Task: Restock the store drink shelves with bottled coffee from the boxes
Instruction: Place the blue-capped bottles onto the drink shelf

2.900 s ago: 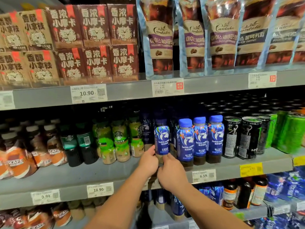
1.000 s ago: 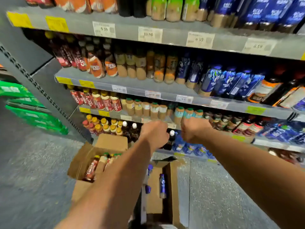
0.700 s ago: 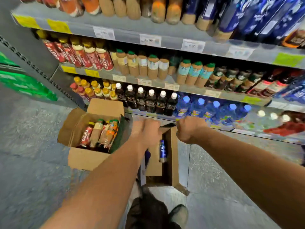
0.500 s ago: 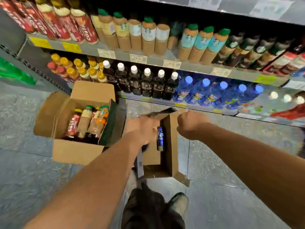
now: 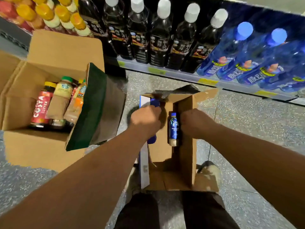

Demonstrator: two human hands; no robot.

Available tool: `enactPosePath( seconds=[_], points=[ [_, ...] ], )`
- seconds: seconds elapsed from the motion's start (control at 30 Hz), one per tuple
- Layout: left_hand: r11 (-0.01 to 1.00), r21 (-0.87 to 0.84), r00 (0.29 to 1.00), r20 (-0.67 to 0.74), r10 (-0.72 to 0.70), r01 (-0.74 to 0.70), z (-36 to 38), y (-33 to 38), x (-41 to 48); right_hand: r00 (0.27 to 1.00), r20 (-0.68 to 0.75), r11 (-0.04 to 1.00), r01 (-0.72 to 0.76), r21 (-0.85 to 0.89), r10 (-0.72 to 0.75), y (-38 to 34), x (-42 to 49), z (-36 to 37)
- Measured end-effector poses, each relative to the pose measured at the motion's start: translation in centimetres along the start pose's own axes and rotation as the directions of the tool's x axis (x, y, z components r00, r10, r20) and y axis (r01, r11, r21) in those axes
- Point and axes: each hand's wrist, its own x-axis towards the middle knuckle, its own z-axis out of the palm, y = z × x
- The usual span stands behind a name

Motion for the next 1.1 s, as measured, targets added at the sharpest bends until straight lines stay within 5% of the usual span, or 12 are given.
enactPosePath(
  seconds=[0.2,0.53,0.8,1.1],
  points=[
    [0.999,0.016,0.995,-0.084,0.051,-0.050,6.7,-2.7,7.9,0.998,0.032,0.998,0.049,0.051,-0.051,1.4,9.8,6.4],
    [0.891,0.452,0.900,-0.369,0.231,-0.043,11.5,-4.2,13.7,0.977,0.214,0.990,0.019,-0.136,0.011,2.6,20.3,10.5],
    [0.872,0.486,0.894,-0.367,0.259,-0.053,12.3,-4.3,13.7,0.960,0.259,0.992,-0.084,-0.090,0.105,3.0,22.9,13.0],
    [0.924,0.373,0.979,-0.141,0.147,-0.085,8.0,-1.2,10.2,0.974,0.220,0.996,-0.043,-0.078,0.059,2.7,14.9,11.1]
  ],
)
